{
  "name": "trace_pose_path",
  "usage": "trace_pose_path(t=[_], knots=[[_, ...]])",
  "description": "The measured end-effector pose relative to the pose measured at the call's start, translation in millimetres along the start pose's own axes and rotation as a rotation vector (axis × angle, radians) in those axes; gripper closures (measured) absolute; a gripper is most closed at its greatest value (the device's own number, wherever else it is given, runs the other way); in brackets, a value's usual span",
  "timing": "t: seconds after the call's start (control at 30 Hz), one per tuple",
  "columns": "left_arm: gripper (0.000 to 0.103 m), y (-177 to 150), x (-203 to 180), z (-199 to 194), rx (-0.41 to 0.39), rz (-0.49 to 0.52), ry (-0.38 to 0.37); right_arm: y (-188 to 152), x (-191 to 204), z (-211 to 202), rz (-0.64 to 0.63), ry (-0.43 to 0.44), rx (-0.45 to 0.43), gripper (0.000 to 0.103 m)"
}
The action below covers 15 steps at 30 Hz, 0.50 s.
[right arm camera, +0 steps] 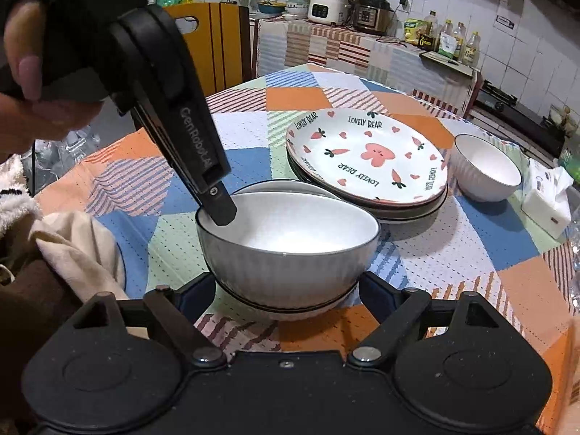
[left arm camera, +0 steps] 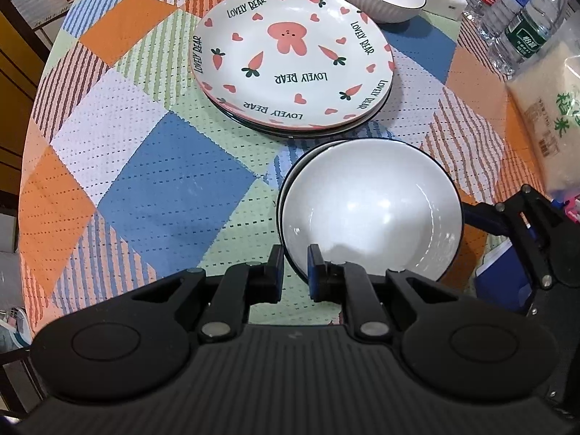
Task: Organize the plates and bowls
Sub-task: 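Lower the held bowl into the other white bowl and open the left gripper, then move the left gripper to the white bowl by the tissue box and close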
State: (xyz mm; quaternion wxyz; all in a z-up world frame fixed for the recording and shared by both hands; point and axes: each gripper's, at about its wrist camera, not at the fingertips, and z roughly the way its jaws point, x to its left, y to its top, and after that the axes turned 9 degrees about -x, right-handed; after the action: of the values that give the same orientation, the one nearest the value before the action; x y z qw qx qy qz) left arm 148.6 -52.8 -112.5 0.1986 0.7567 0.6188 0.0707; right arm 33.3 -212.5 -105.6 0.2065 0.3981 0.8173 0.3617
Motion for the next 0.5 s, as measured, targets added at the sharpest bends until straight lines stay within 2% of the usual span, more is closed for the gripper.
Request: trace_pose_path(t=[0.27, 0.5], knots=[[0.091, 1.9, 1.3, -11.3, -0.009, -0.011, -0.022, 5.3, -2.3, -11.4, -0.031, 0.006, -0.028, 0.014], [0.091, 9.3, -4.4, -34.1, -0.027, -0.017, -0.083, 14.7, -29.6, -34.1, 0.039, 0.015, -0.071, 0.014]])
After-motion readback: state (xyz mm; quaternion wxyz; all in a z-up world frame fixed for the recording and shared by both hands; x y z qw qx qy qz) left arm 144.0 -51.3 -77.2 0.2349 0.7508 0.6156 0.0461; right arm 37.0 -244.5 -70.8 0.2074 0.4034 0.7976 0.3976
